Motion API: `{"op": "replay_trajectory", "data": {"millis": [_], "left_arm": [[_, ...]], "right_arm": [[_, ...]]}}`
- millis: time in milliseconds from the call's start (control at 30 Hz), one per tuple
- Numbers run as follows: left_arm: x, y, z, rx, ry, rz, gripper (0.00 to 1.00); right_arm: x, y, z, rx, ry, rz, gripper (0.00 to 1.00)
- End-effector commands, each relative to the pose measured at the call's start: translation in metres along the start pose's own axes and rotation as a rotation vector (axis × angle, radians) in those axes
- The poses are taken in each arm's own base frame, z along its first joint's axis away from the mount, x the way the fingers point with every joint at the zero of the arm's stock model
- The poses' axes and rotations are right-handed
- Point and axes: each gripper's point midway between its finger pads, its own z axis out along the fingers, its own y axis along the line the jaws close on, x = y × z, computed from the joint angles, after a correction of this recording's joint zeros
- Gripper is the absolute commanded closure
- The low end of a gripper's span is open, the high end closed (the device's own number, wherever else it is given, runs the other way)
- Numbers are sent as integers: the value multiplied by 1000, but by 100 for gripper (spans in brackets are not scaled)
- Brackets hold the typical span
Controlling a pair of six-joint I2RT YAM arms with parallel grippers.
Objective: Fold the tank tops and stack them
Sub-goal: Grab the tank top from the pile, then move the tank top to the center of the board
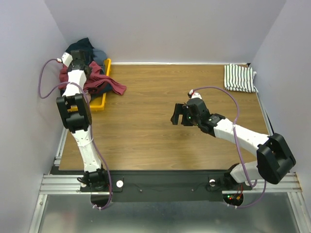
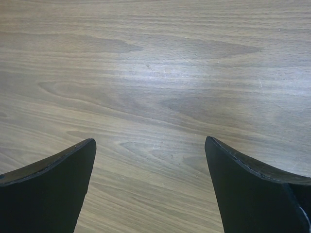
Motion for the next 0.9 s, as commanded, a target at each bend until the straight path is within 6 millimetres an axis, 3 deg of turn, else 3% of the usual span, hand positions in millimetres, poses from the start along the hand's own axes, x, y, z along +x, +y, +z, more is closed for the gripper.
{"op": "replay_trajectory", "data": {"millis": [0,33,67,200,233,333,367,433,467,500,533,567,600,633,733,767,800,833,867], "left_arm": [[-71,-49,-52,140,-159,-21,100],[-82,-56,-63,165,-183,-19,100],[-104,-69,-87,211,-232,-18,100],[-136,-103,-149,359,-306,-4,100],[-143,-115,-174,411,-330,0,100],[-151,-131,-211,479,-378,39,100],[-156,-140,-237,522,-408,53,100],[-162,-149,-266,573,-446,64,100],[-165,-157,-295,619,-475,77,100],[-166,-163,-310,644,-490,87,100],[-168,-171,-342,693,-520,101,100],[-172,-169,-352,698,-538,103,100],[-168,-175,-368,725,-544,106,100],[-164,-180,-398,768,-561,99,100],[-136,-192,-439,844,-541,103,100],[-136,-189,-463,882,-550,81,100],[-115,-196,-473,913,-521,80,100],[-113,-190,-496,947,-526,58,100],[-100,-189,-497,943,-508,62,100]], "right_arm": [[-30,20,-6,-61,-83,-2,0],[-32,21,-6,-63,-86,-1,0],[-35,23,-8,-68,-93,-3,0],[-41,25,-8,-64,-110,-4,0],[-46,27,-8,-66,-121,-2,0],[-54,30,-6,-61,-136,-3,0],[-56,30,-6,-56,-143,-3,0],[-60,29,-4,-42,-153,-8,0],[-64,29,-3,-37,-164,-11,0],[-67,30,-3,-37,-171,-12,0],[-72,33,-5,-40,-181,-10,0],[-75,34,-5,-38,-190,-9,0],[-78,36,-6,-41,-199,-9,0],[-82,36,-7,-40,-208,-8,0],[-97,43,-15,-51,-249,-3,0],[-102,45,-20,-59,-264,-2,0],[-108,48,-24,-65,-281,2,0],[-112,49,-27,-69,-293,3,0],[-118,51,-35,-81,-315,9,0]]}}
